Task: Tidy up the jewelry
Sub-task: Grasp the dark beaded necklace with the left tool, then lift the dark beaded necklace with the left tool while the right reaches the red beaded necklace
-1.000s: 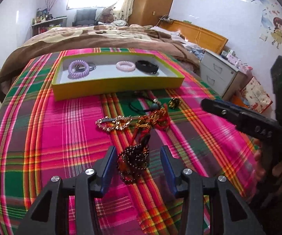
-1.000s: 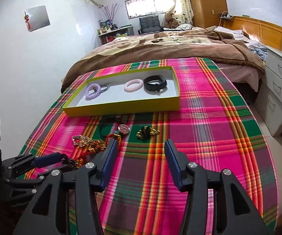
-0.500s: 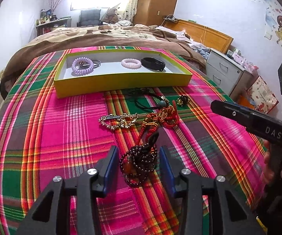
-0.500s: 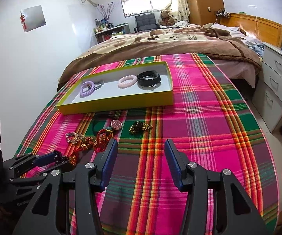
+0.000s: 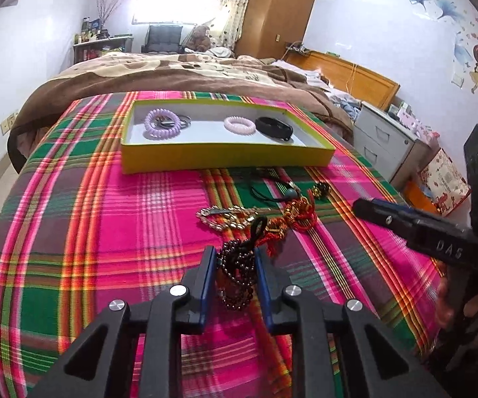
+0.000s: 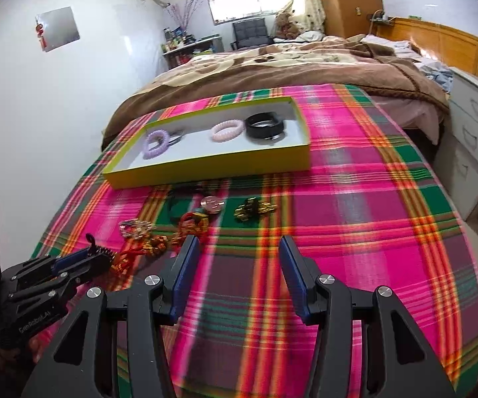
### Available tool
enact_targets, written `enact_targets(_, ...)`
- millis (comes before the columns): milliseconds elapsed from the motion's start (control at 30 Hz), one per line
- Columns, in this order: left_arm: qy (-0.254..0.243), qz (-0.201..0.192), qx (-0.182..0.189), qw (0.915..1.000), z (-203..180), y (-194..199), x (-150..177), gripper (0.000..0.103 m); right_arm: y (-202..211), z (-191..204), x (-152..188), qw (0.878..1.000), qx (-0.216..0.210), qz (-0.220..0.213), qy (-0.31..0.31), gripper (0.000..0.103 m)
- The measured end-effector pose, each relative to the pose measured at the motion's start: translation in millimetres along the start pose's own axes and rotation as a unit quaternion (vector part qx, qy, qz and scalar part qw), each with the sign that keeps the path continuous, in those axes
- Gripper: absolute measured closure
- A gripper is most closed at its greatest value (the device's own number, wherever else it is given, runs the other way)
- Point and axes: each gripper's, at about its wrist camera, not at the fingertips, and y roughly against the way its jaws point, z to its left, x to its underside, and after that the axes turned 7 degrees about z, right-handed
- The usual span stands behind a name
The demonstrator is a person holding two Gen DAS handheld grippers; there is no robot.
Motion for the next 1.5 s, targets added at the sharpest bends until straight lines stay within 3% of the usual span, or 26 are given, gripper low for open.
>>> enact_targets(233,0.02,0.012,0.045,0.9987,13.2,6.0,1.0,0.08,-9.7,18.7,4.2,1.0,-0.007,0.01,0.015,0.053)
enact_targets(367,0.041,0.004,0.113,0.9928,16.8,10.1,2.5,0.08,-8.5,16.4,6.5,1.0,-0.006,0.01,0.011,0.053)
enact_targets(700,0.043,-0.018,0.053,0.9975,23.1,20.9,-3.7,0.08,-6.1,25.7,7.4,1.0,-0.02,0.01,0.019,0.053)
enact_targets(867,0.028,-0.026,-0.011,0.9992,32.0,29.3,-5.8,0.079,-22.0,56.0,6.2,0.998,-0.043,0.03,0.044,0.053)
enact_targets(1033,0.05,-0.027,-0.014,0.9983,51.1,34.2,-3.9,0.079,-36.3,88.9,1.0,0.996,-0.046,0.039,0.065,0.053)
enact_targets(1133,0.056,-0.025,-0.016,0.998,56.8,35.2,-1.5,0.079,-45.9,101.6,-2.6,0.996,-0.026,0.046,0.075,0.053)
enact_targets(1233,0.059,-0.024,-0.013,0.9979,61.2,36.7,1.4,0.079,-53.1,103.9,-1.2,0.996,0.005,0.049,0.074,0.053)
enact_targets(1500,0.061,-0.019,0.003,0.9979,58.8,32.5,3.5,0.079,-43.8,89.9,14.0,0.995,0.038,0.054,0.076,0.053)
